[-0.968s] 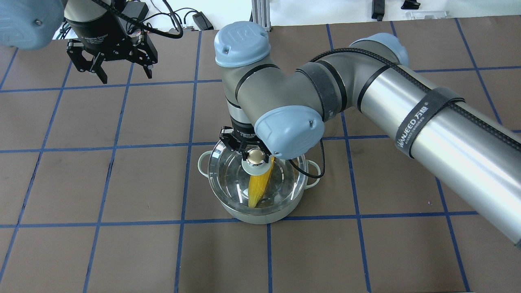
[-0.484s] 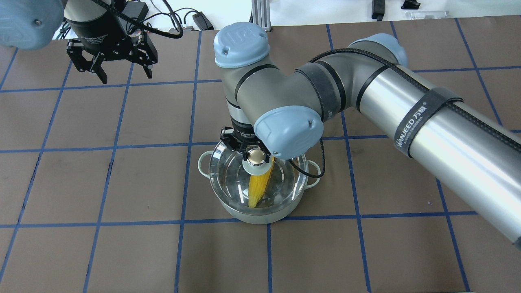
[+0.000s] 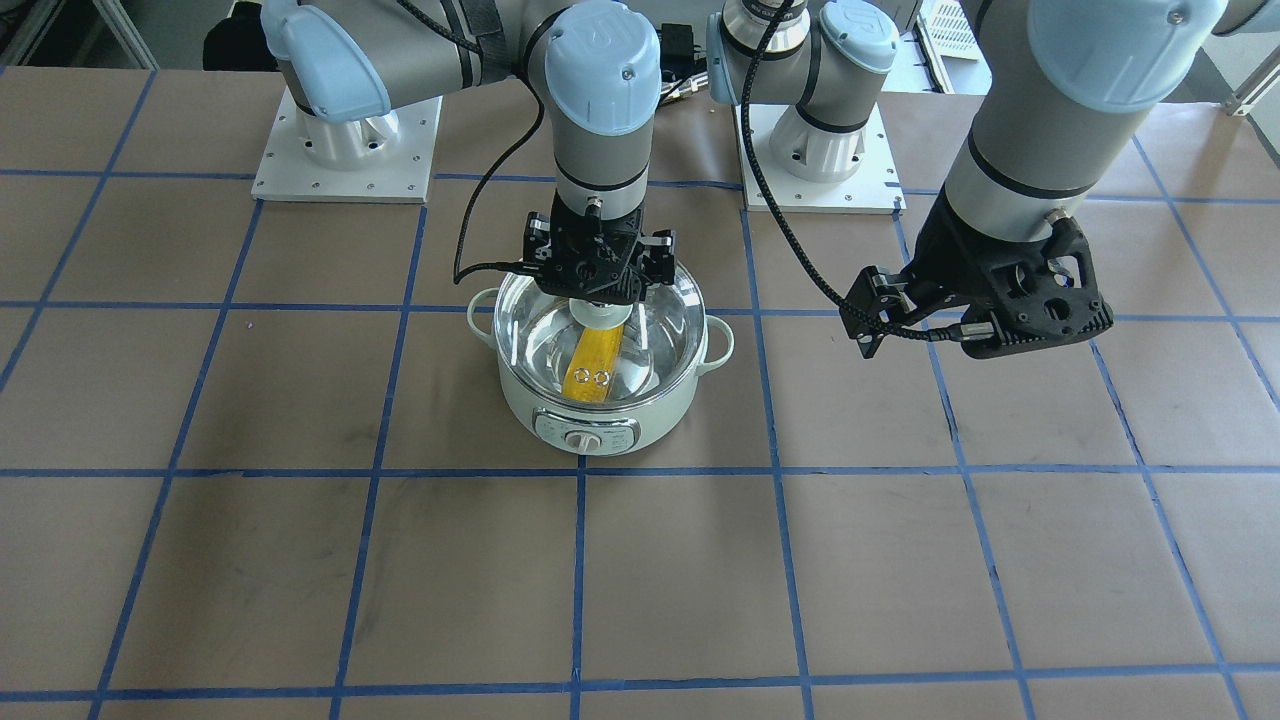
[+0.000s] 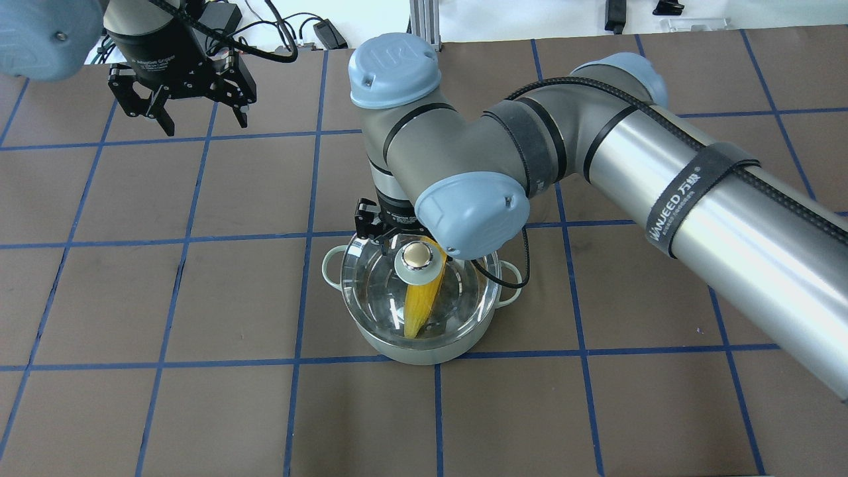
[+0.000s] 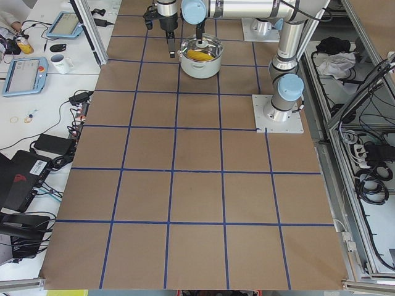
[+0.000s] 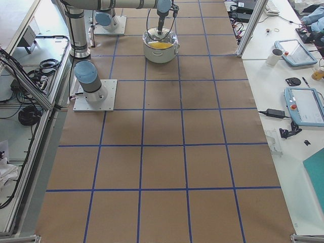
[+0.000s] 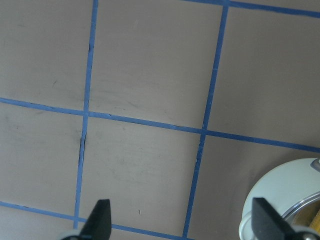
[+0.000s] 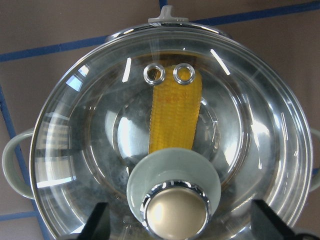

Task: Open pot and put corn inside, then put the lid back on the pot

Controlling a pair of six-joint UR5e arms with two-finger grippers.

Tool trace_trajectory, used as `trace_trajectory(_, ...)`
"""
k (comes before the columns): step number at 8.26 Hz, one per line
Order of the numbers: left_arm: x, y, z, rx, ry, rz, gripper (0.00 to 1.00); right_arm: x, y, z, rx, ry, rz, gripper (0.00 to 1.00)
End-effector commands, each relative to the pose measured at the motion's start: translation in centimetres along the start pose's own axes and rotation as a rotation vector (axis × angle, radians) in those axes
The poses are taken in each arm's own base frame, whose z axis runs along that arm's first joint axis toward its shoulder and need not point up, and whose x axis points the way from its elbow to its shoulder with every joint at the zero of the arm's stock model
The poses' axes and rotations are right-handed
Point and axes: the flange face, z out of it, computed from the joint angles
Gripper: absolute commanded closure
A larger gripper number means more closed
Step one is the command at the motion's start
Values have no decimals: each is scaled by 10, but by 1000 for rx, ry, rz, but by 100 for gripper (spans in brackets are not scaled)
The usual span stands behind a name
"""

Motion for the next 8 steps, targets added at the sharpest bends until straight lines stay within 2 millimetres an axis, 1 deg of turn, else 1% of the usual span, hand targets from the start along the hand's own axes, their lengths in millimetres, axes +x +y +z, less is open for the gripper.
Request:
trace_trajectory(1, 0, 0, 1, -1, 0, 2, 0, 16, 2, -30, 37, -20, 8, 0)
trace_trajectory(2, 0, 1, -1, 2, 2, 2, 0, 39, -2, -52, 55, -28, 45, 0)
trace_trajectory(3, 0, 1, 0, 0, 2, 2, 0, 75, -9, -80, 75, -25, 50, 0)
trace_trajectory(4, 0, 1, -1, 1, 3, 2, 0, 117, -13, -103, 74, -21, 23, 0)
trace_trajectory(5, 0, 0, 0, 0, 0, 2, 0, 158, -26, -119, 82, -27, 19, 0)
trace_trajectory(6, 0, 0, -1, 3, 3, 2, 0, 195, -37, -132, 97, -32, 4, 0)
trace_trajectory(7, 0, 0, 0, 0, 2, 2, 0, 222, -40, -144, 100, -30, -15, 0)
trace_trajectory(8, 0, 0, 0, 2, 2, 2, 0, 232, -42, -146, 92, -27, -24, 0)
